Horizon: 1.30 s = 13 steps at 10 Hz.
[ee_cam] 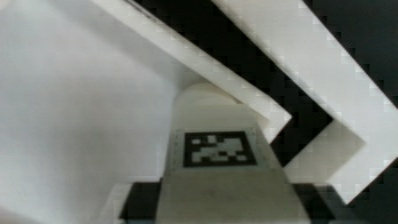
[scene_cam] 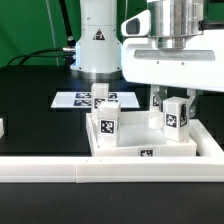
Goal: Assemble square table
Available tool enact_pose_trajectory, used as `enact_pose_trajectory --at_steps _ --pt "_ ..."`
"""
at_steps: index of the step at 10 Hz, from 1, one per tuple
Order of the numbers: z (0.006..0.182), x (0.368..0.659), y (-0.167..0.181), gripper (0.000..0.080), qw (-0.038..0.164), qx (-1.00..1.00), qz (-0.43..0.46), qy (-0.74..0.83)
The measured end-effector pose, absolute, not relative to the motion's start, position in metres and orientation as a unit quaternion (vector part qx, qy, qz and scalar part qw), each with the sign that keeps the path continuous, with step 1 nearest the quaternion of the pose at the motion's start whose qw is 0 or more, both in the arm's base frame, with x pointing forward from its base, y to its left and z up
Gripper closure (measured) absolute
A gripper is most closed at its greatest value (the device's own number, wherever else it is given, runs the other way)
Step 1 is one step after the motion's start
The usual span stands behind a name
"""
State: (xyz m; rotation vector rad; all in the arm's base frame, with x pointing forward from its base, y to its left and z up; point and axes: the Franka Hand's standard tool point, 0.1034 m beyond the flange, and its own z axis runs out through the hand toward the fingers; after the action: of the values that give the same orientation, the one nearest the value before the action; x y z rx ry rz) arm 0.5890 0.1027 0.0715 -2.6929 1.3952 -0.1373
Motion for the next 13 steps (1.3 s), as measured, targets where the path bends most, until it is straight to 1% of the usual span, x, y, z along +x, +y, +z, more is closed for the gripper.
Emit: enact_pose_trajectory --at_steps 3,5,8,9,10,11,12,13 --pt "0.071 0.587 0.112 0.0509 0.062 -0.815 -0.035 0.575" --pt "0.071 0.587 0.113 0.0509 0.072 -0.753 -0.023 0.653" --pt "0.071 0.586 0.113 0.0509 0.076 -0.679 -0.006 0.73" --pt "0.07 0.585 0.115 0.0402 0.077 -0.659 -0.002 0.749" --pt "0.07 0.585 0.116 0.0402 0.077 -0.666 -0.003 0.742" --pt "0.07 0.585 0.115 0.0265 0.076 -0.692 -0.006 0.718" --pt "0.07 0.586 0.113 0.0174 0.076 -0.726 -0.01 0.683" --pt "0.07 0.586 0.113 0.0157 0.076 -0.756 -0.013 0.65"
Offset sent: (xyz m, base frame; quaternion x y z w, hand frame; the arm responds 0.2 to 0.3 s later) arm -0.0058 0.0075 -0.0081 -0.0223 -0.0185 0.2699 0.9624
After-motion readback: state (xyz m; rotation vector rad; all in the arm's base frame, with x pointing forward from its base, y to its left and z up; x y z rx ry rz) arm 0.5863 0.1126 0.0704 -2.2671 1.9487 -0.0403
